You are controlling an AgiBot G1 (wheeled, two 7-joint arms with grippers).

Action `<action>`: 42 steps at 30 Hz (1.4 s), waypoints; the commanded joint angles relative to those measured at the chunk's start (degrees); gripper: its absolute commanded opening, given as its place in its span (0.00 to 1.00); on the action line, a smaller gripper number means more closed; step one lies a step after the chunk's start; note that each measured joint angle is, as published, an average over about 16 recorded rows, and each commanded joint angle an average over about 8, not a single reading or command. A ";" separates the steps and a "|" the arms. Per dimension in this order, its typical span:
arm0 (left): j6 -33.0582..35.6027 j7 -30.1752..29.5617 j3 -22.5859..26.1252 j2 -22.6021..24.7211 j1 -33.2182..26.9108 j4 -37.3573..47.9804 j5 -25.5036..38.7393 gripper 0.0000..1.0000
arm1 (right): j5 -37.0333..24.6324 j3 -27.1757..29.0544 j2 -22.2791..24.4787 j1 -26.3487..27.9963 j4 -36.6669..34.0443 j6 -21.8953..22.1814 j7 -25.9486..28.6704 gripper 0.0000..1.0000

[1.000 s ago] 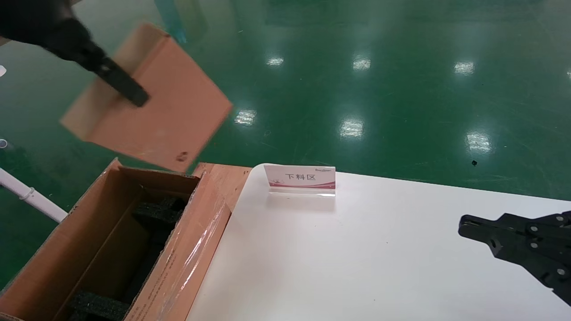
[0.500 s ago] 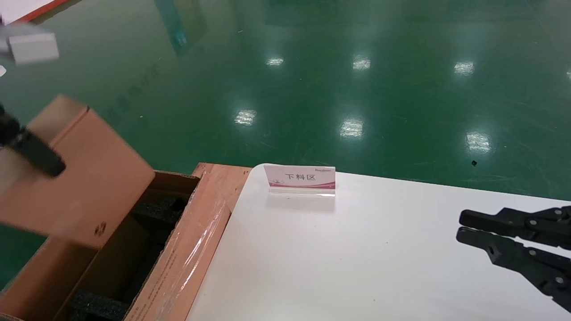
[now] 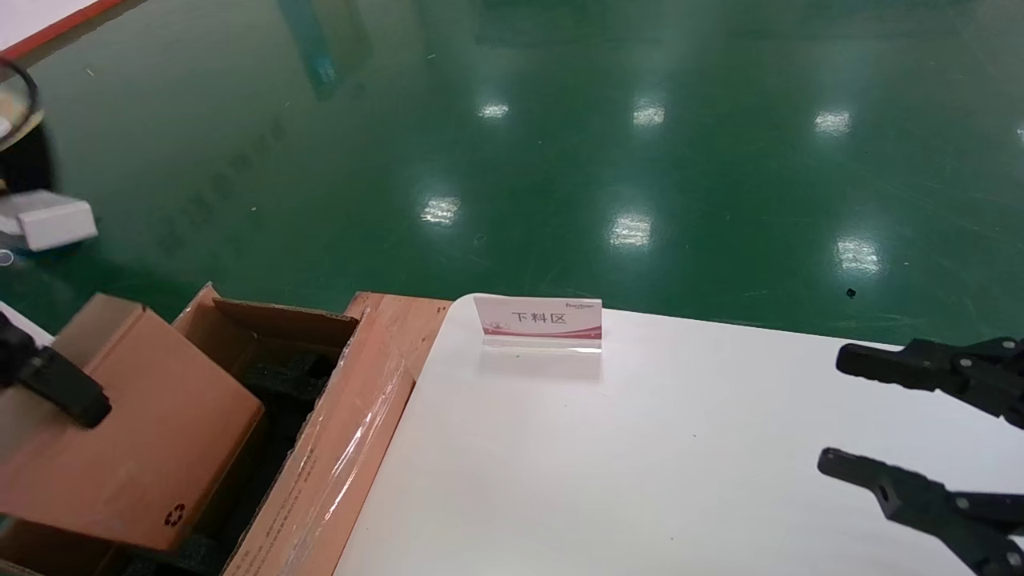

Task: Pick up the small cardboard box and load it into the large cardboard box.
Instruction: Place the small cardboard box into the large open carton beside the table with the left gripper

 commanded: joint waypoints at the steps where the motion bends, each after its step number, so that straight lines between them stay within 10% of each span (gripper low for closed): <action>1: -1.24 -0.36 -0.07 -0.97 1.87 0.04 0.77 0.00 | 0.00 -0.01 0.00 0.00 0.00 0.00 0.00 1.00; 42: -12.35 -4.70 -0.25 -4.04 11.94 -2.97 9.66 0.00 | 0.10 -0.14 0.06 0.03 0.00 0.06 -0.07 1.00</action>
